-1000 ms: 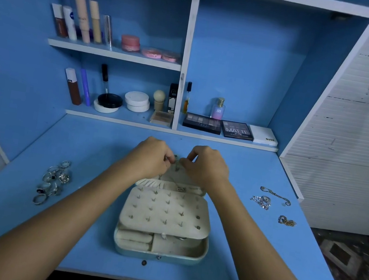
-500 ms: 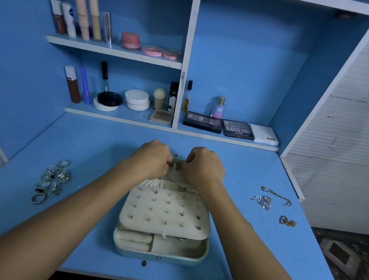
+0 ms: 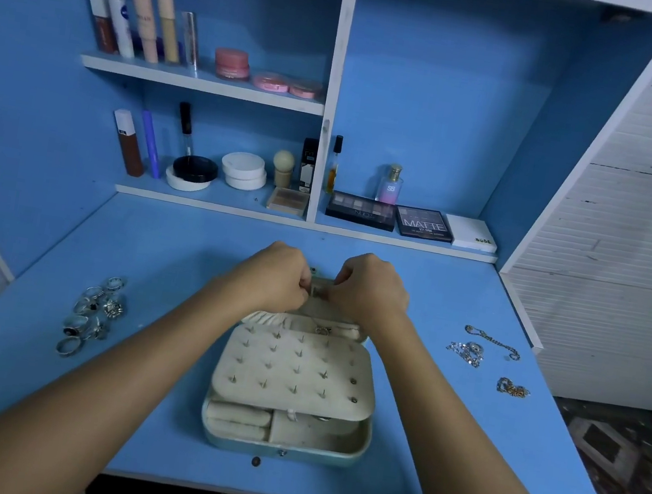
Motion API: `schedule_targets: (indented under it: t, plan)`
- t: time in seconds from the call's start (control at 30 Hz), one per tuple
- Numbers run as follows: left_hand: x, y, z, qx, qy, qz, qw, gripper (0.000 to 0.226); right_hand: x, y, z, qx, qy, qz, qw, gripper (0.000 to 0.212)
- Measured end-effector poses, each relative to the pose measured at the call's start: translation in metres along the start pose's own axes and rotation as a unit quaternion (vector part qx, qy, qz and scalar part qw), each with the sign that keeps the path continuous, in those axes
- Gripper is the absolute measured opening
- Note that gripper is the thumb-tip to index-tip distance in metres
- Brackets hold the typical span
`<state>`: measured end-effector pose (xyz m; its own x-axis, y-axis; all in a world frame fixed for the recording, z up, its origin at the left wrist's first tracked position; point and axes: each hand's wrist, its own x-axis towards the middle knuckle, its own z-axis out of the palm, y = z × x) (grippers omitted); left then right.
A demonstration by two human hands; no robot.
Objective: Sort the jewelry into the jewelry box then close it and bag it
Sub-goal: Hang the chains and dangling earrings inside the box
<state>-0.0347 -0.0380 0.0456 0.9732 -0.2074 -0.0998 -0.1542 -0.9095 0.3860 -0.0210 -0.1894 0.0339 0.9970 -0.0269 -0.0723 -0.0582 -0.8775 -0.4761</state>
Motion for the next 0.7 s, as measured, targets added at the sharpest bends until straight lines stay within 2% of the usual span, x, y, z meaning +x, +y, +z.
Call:
schedule_targets:
  t: [0.17, 0.3, 0.37, 0.57, 0.7]
  plan:
    - [-0.004, 0.005, -0.008, -0.098, -0.041, -0.004, 0.994, 0.017, 0.004, 0.008, -0.016, 0.028, -0.020, -0.010, 0.999, 0.013]
    - [-0.004, 0.007, -0.009, -0.169, -0.073, -0.007, 0.983, 0.014, 0.004, 0.007, -0.027, 0.074, -0.044, -0.052, 0.995, 0.006]
    - [-0.005, 0.005, -0.011, -0.199, -0.084, -0.011, 0.976, 0.013, 0.002, 0.004, -0.031, 0.100, -0.052, -0.077, 0.991, 0.008]
    - [-0.003, -0.010, -0.014, -0.142, -0.016, -0.057, 0.988, 0.017, -0.007, -0.003, -0.033, 0.183, -0.130, -0.124, 0.967, 0.018]
    - [-0.006, -0.012, -0.012, -0.135, 0.007, -0.046, 0.990, 0.017, -0.009, -0.005, -0.032, 0.192, -0.126, -0.141, 0.963, 0.017]
